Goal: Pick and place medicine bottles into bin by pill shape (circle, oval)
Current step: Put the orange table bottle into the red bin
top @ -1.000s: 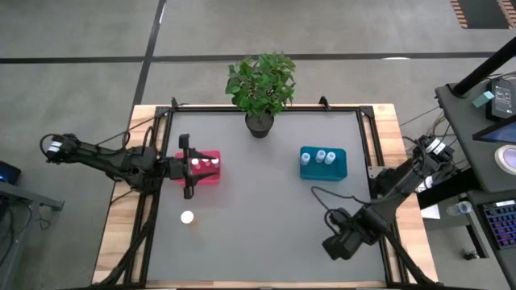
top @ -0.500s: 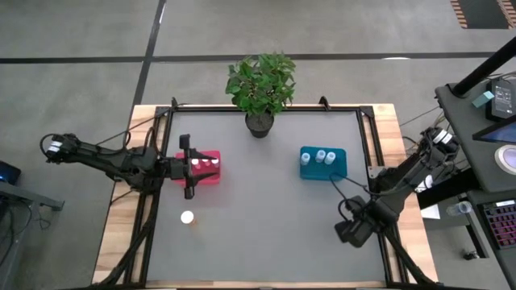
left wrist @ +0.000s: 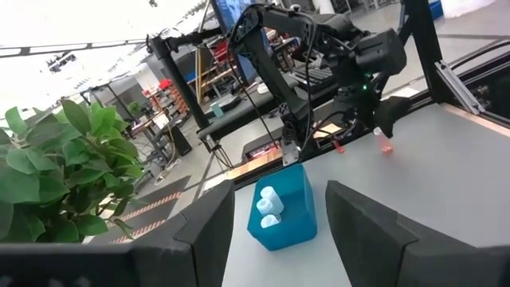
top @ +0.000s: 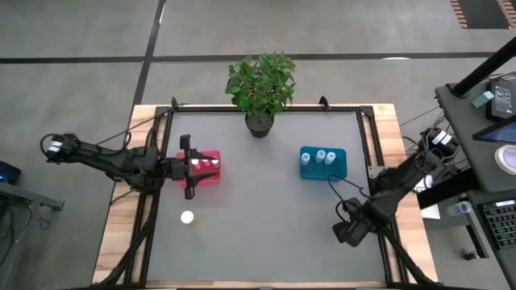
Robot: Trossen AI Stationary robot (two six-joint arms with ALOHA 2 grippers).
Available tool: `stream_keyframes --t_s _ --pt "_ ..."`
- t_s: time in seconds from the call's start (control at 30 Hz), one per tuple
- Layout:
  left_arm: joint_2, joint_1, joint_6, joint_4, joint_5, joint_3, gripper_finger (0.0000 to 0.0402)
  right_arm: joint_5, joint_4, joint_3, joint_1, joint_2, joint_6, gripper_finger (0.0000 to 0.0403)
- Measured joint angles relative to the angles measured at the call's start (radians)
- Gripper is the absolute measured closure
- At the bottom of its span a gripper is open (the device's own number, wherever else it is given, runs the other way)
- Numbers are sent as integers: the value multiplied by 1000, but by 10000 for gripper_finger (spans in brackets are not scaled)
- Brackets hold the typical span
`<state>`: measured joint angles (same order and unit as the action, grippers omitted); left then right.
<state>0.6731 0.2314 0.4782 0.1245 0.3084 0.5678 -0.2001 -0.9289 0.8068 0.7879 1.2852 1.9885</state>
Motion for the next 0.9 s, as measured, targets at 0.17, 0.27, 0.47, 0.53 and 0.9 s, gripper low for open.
stream_keyframes --t_s 0.17,0.27,0.47,0.53,0.9 --pt "5 0 0 2 0 0 222 0 1 0 0 9 -10 223" --pt "7 0 0 1 0 0 222 1 5 2 0 9 -10 250" --pt "19 0 -2 3 1 0 222 1 8 2 0 9 -10 298" --pt "24 0 -2 3 1 0 222 1 11 2 0 9 -10 305" --pt "60 0 -28 22 4 0 222 79 121 3 -22 4 -59 293"
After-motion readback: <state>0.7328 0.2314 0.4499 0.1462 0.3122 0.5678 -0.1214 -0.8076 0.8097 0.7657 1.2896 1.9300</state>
